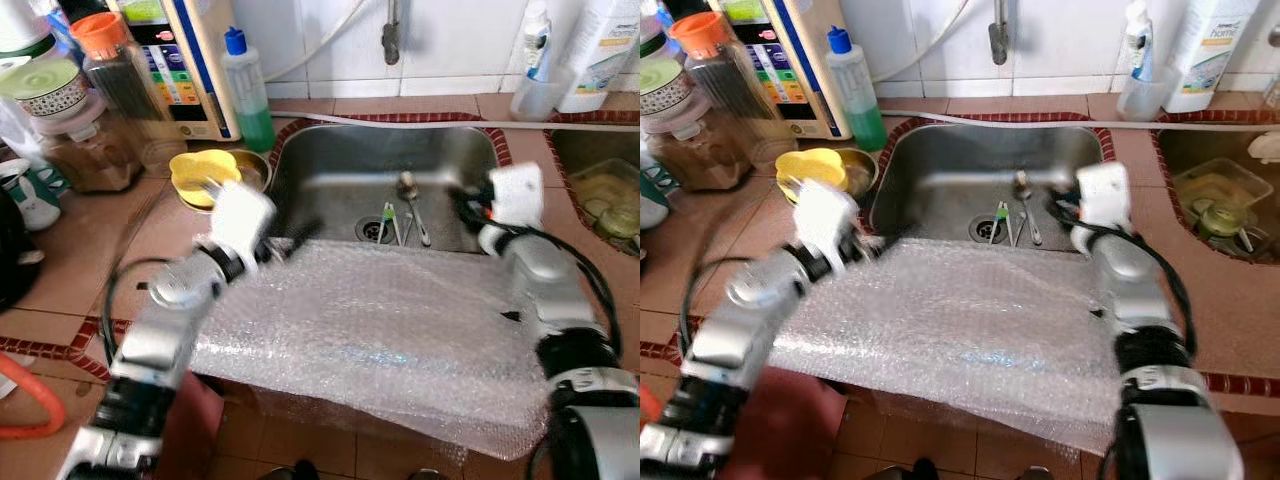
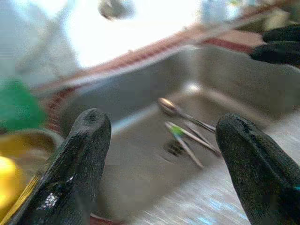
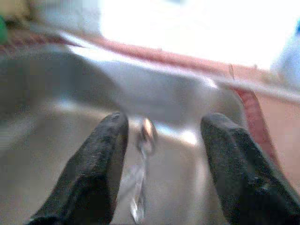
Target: Kitchen organization
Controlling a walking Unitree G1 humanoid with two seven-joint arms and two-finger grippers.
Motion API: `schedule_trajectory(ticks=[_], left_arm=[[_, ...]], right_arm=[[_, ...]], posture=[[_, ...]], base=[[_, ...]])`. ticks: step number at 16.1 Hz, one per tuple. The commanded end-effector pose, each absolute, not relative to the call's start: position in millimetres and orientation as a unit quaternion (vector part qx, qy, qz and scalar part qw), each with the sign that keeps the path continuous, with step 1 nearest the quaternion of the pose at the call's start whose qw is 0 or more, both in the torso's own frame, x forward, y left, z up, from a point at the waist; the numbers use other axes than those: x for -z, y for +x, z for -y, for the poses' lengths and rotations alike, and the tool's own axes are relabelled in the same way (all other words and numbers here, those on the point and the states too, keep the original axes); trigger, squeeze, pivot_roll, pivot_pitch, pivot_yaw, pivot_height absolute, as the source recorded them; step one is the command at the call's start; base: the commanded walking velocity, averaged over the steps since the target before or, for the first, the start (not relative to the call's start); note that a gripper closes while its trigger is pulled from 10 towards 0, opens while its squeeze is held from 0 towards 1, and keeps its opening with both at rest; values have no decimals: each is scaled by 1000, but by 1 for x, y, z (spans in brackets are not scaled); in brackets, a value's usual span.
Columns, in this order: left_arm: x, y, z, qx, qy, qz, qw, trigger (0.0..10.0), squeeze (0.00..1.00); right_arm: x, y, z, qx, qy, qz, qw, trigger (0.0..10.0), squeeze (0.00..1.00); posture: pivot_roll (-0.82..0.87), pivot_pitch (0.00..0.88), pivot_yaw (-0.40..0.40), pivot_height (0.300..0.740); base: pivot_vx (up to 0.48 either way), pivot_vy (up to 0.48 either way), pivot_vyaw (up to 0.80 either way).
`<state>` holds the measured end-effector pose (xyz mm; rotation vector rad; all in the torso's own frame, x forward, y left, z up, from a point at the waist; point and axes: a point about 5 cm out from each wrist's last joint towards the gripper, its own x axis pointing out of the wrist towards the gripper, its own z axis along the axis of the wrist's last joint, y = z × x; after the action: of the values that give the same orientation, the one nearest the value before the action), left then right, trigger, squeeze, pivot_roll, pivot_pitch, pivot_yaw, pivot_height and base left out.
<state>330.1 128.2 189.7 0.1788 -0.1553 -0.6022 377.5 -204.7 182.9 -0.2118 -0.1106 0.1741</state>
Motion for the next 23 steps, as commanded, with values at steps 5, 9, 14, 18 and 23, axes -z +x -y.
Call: schedule_trajectory(ticks=[5,9,14,18,23], left_arm=[[-195,350,-163,173,77,80,979,10000,0],[-192,366,-185,67,39,56,995,10000,0],[-192,378,-199,-11,-44,33,998,10000,0],[-178,387,-201,-47,-90,-27,994,10000,0],[-172,394,-200,-59,-126,-63,988,10000,0]], right_arm=[[-201,347,121,-225,-98,114,963,10000,1000],[-198,319,86,-289,-94,122,945,10000,1000],[-190,297,66,-326,-74,96,937,10000,1000],[-187,280,60,-367,-82,80,923,10000,957],[-187,274,62,-369,-88,72,922,10000,839]], posture=[[-242,128,143,740],[-248,131,138,740],[-257,139,139,740],[-271,149,144,740],[-286,159,150,740]], base=[[0,0,0],[0,0,0],[0,0,0],[0,0,0],[0,0,0]])
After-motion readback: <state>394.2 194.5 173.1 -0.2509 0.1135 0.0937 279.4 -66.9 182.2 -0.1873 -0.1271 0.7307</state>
